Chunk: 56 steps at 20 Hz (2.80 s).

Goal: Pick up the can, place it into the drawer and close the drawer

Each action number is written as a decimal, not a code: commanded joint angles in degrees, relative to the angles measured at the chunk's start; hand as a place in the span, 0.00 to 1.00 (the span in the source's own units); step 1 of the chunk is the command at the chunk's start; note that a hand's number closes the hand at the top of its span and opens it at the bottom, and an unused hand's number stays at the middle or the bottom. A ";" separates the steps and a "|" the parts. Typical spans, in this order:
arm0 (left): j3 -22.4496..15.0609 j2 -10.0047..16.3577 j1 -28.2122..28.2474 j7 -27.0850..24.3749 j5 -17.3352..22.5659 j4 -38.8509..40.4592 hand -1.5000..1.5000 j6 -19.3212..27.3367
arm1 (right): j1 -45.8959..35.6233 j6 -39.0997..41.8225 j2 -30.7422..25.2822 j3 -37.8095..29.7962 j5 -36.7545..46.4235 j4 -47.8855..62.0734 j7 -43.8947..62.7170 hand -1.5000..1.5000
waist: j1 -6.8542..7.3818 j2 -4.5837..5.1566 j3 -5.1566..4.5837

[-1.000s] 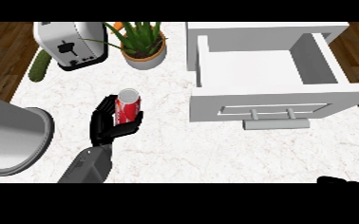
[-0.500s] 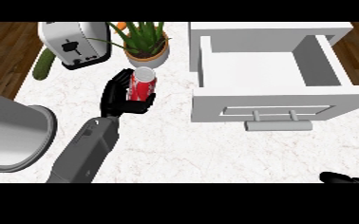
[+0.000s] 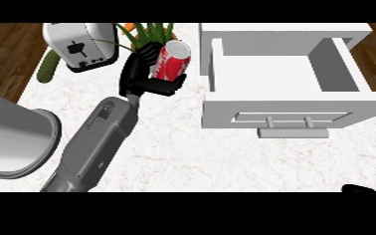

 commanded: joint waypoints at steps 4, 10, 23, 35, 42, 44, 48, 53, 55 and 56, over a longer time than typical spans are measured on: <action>0.00 -0.43 -6.42 10.40 -1.12 -7.45 1.00 3.69 | -0.74 -0.22 -0.04 -0.71 -0.93 0.46 0.47 0.00 | -0.03 -0.13 0.05; -2.35 -2.69 -12.78 15.28 -3.59 -8.11 1.00 8.96 | -0.70 0.09 0.17 0.30 -0.21 0.85 0.01 0.00 | -1.39 -0.13 0.10; -5.23 0.06 -16.98 28.60 -5.36 -13.15 1.00 14.99 | -3.28 0.80 -0.73 1.40 0.18 3.70 -0.45 0.00 | -4.93 0.14 0.20; -10.46 2.85 -15.62 36.84 -9.63 -18.93 1.00 22.44 | -7.45 1.25 -1.14 4.56 0.29 4.06 0.87 0.00 | -8.64 0.62 0.21; -9.81 -1.42 -29.53 40.49 -13.12 -7.43 0.00 25.63 | -6.40 1.28 -1.63 3.33 0.23 3.44 0.84 0.00 | -7.24 1.09 0.24; -8.54 -4.79 -34.55 39.29 -13.98 -1.50 0.00 27.36 | -9.82 -0.31 -2.55 3.06 0.59 2.51 3.66 0.00 | -6.76 1.43 0.15; -6.15 -6.96 -41.03 35.47 -11.72 7.82 0.00 27.40 | -9.82 -0.70 -2.41 2.40 1.93 5.02 1.44 0.00 | -5.62 1.61 0.16; -3.13 -7.08 -46.56 31.50 -9.13 15.44 0.00 27.54 | -10.11 1.37 -5.24 4.00 6.22 4.69 -0.85 0.00 | -5.75 1.81 0.19; -3.85 -7.10 -44.95 28.51 -6.43 15.93 0.00 27.64 | -12.46 2.90 -8.19 3.93 6.95 5.06 -0.77 0.00 | -6.04 1.91 0.17; -3.04 -7.11 -46.10 28.28 -5.38 16.83 0.00 28.07 | -12.32 3.37 -7.75 4.30 7.27 6.52 -4.09 0.00 | -6.42 2.15 0.24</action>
